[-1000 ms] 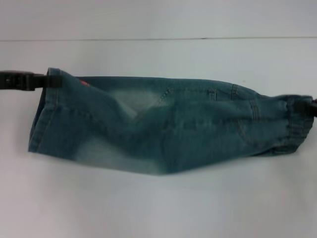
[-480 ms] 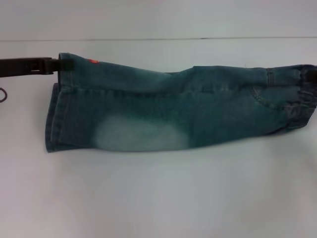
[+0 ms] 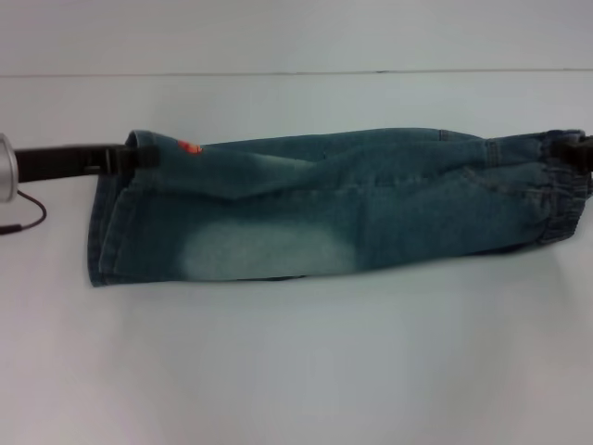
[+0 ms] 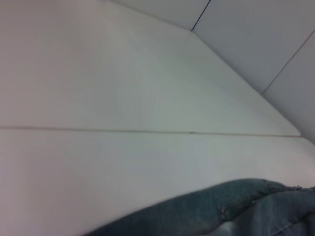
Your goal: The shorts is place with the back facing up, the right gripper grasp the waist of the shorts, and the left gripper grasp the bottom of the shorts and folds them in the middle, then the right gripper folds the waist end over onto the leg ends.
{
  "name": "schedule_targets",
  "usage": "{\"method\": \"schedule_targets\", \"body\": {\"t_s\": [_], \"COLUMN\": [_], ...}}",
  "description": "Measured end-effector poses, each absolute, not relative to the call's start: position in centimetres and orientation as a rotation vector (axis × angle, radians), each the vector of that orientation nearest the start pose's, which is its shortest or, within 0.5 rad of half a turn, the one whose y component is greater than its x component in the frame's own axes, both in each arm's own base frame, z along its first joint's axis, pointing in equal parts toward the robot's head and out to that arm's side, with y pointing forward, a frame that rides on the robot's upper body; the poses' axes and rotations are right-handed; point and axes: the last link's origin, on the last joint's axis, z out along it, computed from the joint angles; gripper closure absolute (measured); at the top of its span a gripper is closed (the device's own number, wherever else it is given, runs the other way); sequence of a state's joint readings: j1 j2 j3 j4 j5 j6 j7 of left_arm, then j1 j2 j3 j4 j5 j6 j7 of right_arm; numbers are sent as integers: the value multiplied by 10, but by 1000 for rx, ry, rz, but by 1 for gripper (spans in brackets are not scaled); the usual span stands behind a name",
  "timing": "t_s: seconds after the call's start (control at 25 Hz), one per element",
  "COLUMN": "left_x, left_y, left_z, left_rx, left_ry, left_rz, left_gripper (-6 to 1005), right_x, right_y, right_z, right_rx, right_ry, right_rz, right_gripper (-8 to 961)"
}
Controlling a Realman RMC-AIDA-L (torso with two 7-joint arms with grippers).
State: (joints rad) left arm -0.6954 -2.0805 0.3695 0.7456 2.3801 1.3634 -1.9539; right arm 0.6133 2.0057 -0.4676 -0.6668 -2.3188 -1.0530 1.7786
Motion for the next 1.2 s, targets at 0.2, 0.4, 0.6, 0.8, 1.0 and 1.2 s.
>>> {"method": "schedule_targets", "body": {"t_s": [0.2,0.4,0.6,0.8,1.0,1.2], "left_x": [-281,-286,-292,-293,-291,-291], "left_y": [382,378,378,378,379,379], "left_z": [30,35,39,36,34,34], "left_rx": [-2289,-2241,-2205,-2200,-2212,-2211], "left_ry": [-1277,-1274,-1281,-1281,-1277,-1273], "left_rz": [-525,-564,-569,-556,-548,-545], "left_gripper": [932,789,607,384,194,61], "right_x": [336,337,339,342,345,354], "right_y": [395,391,389,389,386,375], "right_z": [70,77,76,74,70,70], "right_rx": [-2074,-2050,-2040,-2021,-2013,-1980], "right_ry": [1131,1146,1152,1156,1169,1209], "right_rz": [329,373,375,365,356,387], "right_gripper": [789,739,491,289,77,23]}}
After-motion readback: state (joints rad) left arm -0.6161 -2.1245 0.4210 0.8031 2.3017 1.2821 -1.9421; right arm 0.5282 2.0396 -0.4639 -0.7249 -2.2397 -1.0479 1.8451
